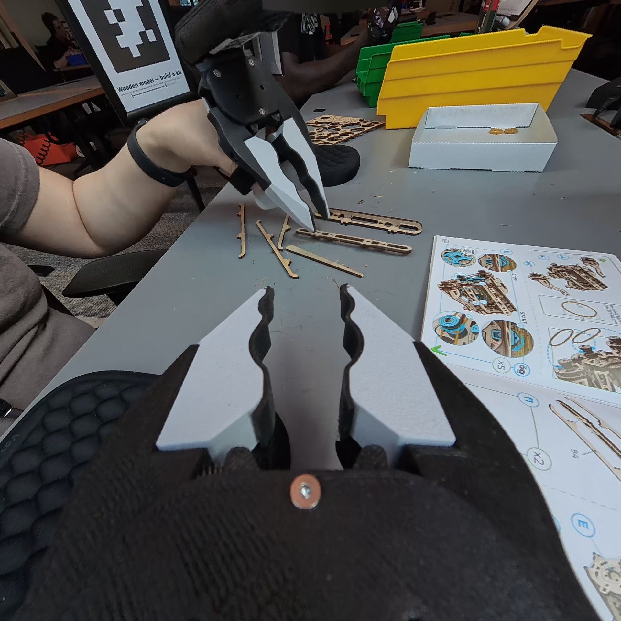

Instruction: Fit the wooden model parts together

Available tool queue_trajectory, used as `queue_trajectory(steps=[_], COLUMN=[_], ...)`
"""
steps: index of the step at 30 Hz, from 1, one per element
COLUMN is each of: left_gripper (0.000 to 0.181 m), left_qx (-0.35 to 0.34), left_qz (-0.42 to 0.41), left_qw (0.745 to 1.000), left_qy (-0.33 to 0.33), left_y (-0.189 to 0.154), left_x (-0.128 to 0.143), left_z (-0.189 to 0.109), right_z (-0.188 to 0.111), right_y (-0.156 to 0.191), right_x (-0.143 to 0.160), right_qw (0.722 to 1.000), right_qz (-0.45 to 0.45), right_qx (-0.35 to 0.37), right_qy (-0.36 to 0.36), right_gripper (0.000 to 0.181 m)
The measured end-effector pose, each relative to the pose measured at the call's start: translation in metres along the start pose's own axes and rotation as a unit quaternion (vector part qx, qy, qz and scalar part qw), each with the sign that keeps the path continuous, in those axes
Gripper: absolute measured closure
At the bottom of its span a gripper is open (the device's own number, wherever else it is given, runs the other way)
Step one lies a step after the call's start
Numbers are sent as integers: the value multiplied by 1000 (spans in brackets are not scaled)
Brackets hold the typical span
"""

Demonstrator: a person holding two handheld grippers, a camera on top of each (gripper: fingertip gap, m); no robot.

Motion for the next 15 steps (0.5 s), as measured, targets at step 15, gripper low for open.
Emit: queue_trajectory(steps=[15], left_gripper=[162], left_qx=[98], left_qz=[70], left_qw=[991], left_qy=[-57], left_y=[8], left_x=[61], left_z=[-54], right_z=[2], right_y=[2], right_x=[2], right_qw=[1000], right_qz=[0], right_qx=[-2], right_qy=[6], right_gripper=[145])
Point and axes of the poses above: each gripper's, where its closed fingertips meet, z out along the fingers, x out of its underside, y = z × x across the jaws, the point moved 2 cm from there along -z, back along the fingers, and after that the axes turned 13 degrees about -z, right-handed, at the moved point
